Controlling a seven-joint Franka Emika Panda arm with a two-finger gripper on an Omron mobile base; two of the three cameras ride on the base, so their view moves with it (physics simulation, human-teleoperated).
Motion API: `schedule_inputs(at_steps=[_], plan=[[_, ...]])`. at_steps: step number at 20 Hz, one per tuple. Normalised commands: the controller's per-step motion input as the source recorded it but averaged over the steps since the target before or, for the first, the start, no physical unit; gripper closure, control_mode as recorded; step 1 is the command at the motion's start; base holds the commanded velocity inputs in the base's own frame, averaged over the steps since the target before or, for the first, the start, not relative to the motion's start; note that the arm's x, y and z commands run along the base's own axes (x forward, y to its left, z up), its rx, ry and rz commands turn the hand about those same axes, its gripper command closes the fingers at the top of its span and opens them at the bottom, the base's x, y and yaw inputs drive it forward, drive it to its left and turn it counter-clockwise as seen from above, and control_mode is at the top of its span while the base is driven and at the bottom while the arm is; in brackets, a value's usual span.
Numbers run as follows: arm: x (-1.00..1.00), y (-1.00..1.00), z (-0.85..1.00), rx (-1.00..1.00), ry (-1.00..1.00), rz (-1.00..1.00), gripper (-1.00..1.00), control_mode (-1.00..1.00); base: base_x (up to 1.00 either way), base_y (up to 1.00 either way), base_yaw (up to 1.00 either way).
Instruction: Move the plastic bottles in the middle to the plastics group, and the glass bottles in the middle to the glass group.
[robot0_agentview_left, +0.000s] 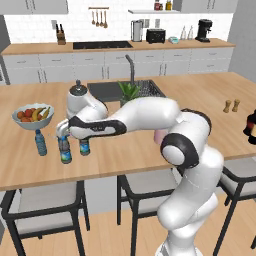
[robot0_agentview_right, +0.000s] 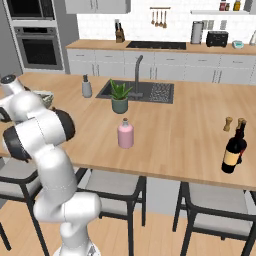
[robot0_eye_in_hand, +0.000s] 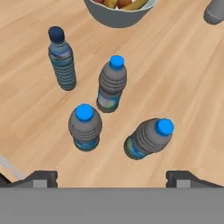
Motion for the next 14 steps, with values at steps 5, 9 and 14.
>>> schedule_inputs(at_steps=[5, 9, 14], plan=[[-0.61, -0.81, 0.13, 0.11, -0.12, -0.18, -1.0, -1.0, 0.0, 0.0, 0.0], [-0.5, -0.73, 0.54, 0.11, -0.06, -0.13, -1.0, -1.0, 0.0, 0.0, 0.0], [-0.27, -0.89, 0.65, 0.14, 0.0, -0.15, -1.0, -1.0, 0.0, 0.0, 0.0]])
